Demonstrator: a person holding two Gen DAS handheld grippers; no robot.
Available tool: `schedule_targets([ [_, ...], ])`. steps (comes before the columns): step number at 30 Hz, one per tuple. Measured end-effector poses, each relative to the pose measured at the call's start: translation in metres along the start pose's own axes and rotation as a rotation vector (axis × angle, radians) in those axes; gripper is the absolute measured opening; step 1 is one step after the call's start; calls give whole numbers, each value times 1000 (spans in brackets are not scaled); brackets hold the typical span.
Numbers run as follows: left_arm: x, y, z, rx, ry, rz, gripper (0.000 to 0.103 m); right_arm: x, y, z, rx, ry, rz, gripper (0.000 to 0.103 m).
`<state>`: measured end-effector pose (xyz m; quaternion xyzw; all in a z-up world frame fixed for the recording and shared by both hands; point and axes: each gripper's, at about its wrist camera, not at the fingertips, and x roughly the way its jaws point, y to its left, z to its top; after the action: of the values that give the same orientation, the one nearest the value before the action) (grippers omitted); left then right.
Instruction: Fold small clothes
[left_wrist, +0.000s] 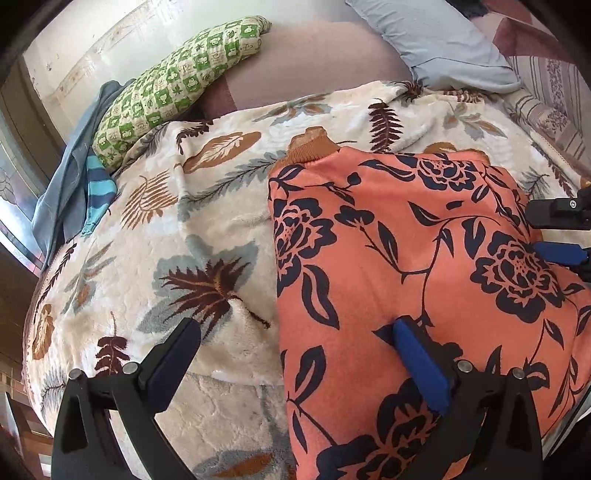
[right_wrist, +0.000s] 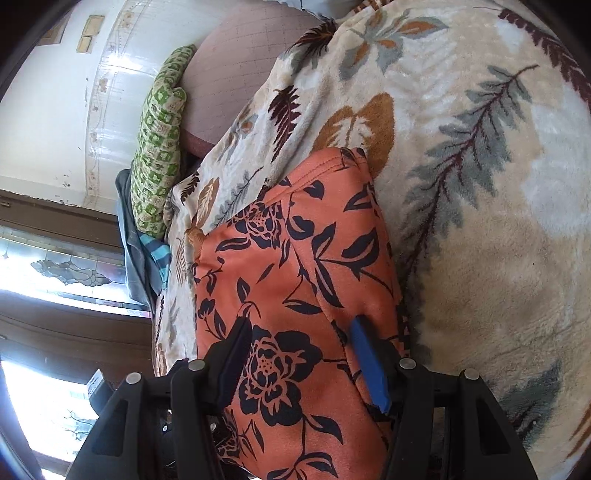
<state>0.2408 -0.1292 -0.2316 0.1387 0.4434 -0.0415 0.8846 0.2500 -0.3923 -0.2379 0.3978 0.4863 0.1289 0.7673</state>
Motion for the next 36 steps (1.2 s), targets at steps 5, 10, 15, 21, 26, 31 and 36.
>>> schedule_targets([
  [5,1,3,0,-10,-2,-9,103,2,2,-1,-9,-1,-8,60],
  [10,1,2,-1,-17,0,-9,103,2,2,-1,-11,-1,-9,60],
  [15,1,2,0,-19,2,-10,103,2,2,-1,-9,-1,-8,60],
  [21,1,2,0,-29,5,-15,103,2,2,-1,-10,-1,-9,60],
  [26,2,4,-1,-37,9,-20,103,2,2,-1,-11,-1,-9,60],
  [31,2,4,-1,-42,8,-21,103,2,2,-1,-12,-1,-10,60],
  [36,3,4,-1,-49,13,-23,103,2,2,-1,-11,-1,-9,60],
])
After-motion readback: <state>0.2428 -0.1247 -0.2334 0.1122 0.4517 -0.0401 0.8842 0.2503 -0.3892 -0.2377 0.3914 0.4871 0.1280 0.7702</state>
